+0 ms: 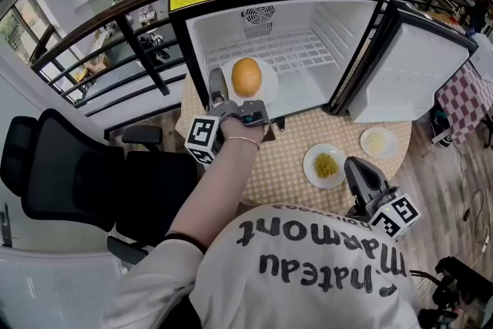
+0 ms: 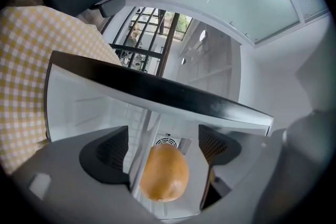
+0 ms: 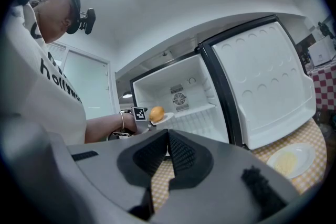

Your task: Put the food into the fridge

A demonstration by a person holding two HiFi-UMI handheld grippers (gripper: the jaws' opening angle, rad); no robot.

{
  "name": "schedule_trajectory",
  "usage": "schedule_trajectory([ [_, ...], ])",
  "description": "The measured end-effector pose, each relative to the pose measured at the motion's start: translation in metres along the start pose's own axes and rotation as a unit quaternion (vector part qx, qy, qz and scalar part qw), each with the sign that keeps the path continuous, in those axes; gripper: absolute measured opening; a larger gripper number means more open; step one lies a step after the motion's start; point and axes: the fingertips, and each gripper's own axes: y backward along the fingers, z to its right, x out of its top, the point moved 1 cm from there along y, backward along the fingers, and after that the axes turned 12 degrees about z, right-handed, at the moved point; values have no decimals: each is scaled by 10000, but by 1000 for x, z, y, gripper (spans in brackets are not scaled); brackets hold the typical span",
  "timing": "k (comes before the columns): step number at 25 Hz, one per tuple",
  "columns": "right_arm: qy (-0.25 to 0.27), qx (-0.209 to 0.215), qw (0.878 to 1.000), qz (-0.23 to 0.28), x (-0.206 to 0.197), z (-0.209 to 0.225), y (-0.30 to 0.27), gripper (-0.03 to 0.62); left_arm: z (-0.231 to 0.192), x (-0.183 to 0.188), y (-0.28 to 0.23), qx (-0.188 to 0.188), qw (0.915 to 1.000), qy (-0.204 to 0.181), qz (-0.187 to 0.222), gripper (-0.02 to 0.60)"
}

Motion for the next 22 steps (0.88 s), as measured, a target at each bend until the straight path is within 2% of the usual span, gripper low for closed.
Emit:
schedule_trajectory([
  [5,-12,-36,10000,-4,0,1,4,15,-1,-2,-4,29,10000,-33,77,492],
  [17,-14,-115,9999,-15,-1,4,11,15,10,-10,-20,-356,9991,213,36,495],
  [22,-27,-115,9999,-44,-3,3,11,15,11,-11,-26,-452,9989,146,48,577],
])
